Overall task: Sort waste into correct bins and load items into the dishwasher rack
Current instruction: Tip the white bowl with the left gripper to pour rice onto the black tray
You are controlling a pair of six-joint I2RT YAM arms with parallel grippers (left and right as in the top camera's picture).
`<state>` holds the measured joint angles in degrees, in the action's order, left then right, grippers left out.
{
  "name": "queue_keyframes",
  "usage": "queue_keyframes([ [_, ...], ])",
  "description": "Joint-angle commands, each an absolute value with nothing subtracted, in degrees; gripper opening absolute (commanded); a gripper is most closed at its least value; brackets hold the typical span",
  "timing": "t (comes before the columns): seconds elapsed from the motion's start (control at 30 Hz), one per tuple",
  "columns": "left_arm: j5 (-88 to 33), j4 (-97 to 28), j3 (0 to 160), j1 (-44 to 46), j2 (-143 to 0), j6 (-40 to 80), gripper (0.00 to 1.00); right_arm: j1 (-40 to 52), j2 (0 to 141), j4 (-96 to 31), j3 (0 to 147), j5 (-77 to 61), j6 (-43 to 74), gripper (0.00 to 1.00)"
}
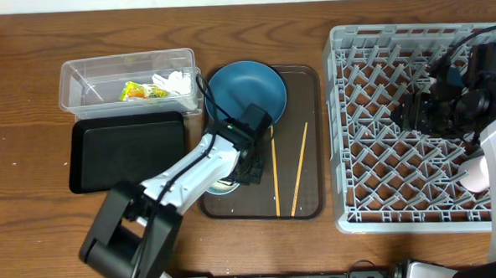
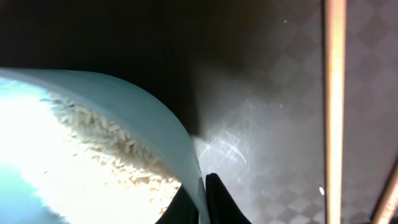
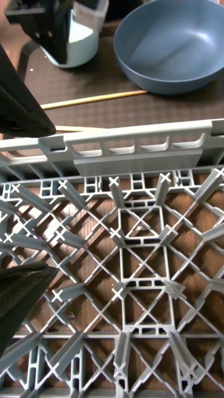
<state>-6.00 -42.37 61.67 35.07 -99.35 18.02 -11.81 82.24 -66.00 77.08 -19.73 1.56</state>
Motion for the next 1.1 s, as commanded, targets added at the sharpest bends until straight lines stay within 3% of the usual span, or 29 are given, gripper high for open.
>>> queue_keyframes([
  [0.0,-6.8,-43.5,62.2,34.9,-95.7,18.3,0.06,-11.2,82.4,-66.0,76.6,-19.5,2.1,0.63],
  [0.17,-6.8,-45.8,62.2,32.4,-88.4,18.0,0.06,-11.2,82.4,-66.0,76.6,-19.5,2.1,0.63],
  [0.47,-8.3,-46.8,62.2,17.6,-77.0,17.1,0.06,-11.2,82.4,-66.3,76.6,-19.5,2.1,0.63],
  [0.8,-30.2,-44.9,62.1,-5.4,-80.3,8.6,0.06,-11.2,82.4,-66.4,76.6,-19.5,2.1,0.63],
  [1.07,-59.3,-44.0,62.1,-17.3,-90.3,1.6,0.06,-11.2,82.4,-66.9,76.6,-19.5,2.1,0.63],
])
